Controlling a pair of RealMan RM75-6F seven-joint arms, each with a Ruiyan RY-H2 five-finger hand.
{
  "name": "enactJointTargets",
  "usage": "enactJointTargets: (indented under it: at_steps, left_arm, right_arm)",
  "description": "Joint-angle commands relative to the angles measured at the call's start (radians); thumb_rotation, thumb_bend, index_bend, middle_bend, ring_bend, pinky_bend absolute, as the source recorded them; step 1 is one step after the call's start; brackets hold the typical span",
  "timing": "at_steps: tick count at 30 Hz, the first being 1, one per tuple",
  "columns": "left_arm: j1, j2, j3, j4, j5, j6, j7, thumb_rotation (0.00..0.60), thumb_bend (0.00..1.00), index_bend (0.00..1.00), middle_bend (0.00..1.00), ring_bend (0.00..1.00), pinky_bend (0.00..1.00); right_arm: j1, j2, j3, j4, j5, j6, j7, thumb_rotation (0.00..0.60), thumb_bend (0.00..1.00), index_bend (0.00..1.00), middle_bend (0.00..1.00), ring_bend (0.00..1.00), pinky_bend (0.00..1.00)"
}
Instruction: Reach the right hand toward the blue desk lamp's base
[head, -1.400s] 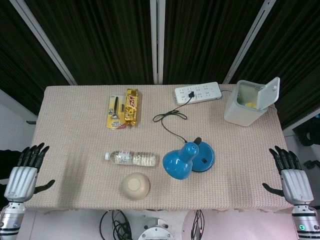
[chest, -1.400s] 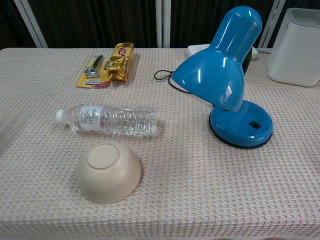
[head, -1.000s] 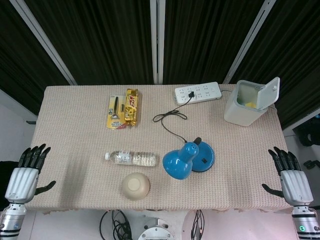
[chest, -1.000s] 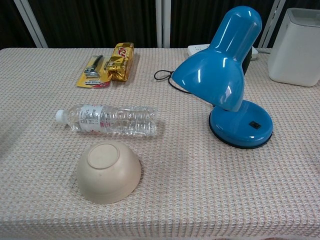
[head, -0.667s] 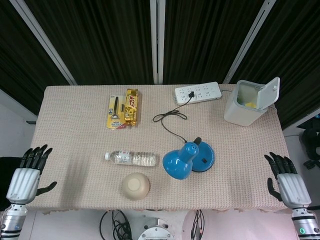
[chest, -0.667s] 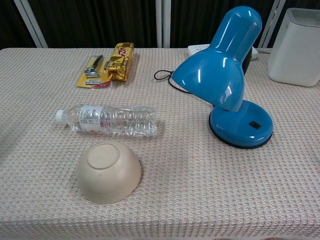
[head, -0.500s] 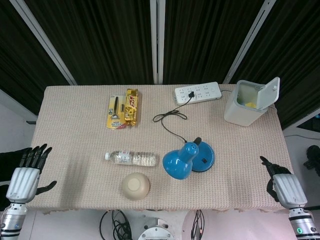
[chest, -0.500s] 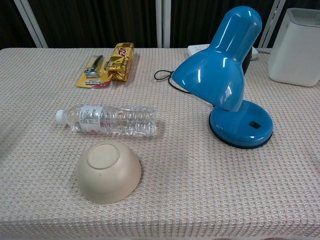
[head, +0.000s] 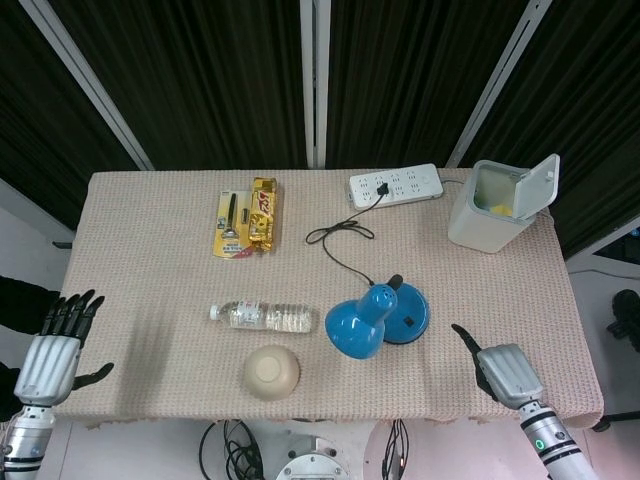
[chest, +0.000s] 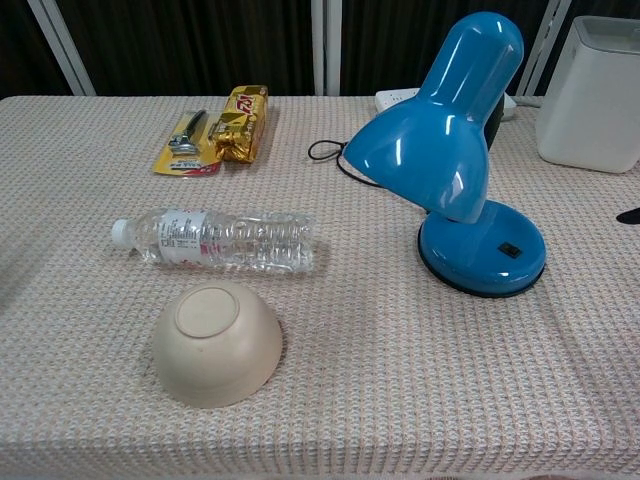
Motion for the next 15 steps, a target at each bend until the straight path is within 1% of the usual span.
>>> enactJointTargets:
  at_steps: [1, 10, 15]
  left_arm:
    - [0.002, 0.0, 0.001, 0.001, 0.0, 0.001, -0.002, 0.6, 0.08, 0.02, 0.01, 0.0, 0.0]
    - [0.001, 0.002, 0.001, 0.005, -0.001, 0.0, -0.009, 0.6, 0.08, 0.02, 0.01, 0.0, 0.0]
    - [0.003, 0.002, -0.001, 0.006, -0.004, 0.003, -0.012, 0.6, 0.08, 0.02, 0.01, 0.0, 0.0]
  right_arm:
    - [0.054, -0.031, 0.03, -0.027, 0.087, -0.075, -0.088, 0.6, 0.98, 0.0, 0.79, 0.72, 0.67]
    - [0.148, -0.075, 0.065, -0.043, 0.24, -0.169, -0.231, 0.6, 0.98, 0.0, 0.79, 0.72, 0.67]
    - [0.186, -0.091, 0.062, -0.055, 0.297, -0.191, -0.285, 0.6, 0.98, 0.0, 0.79, 0.72, 0.67]
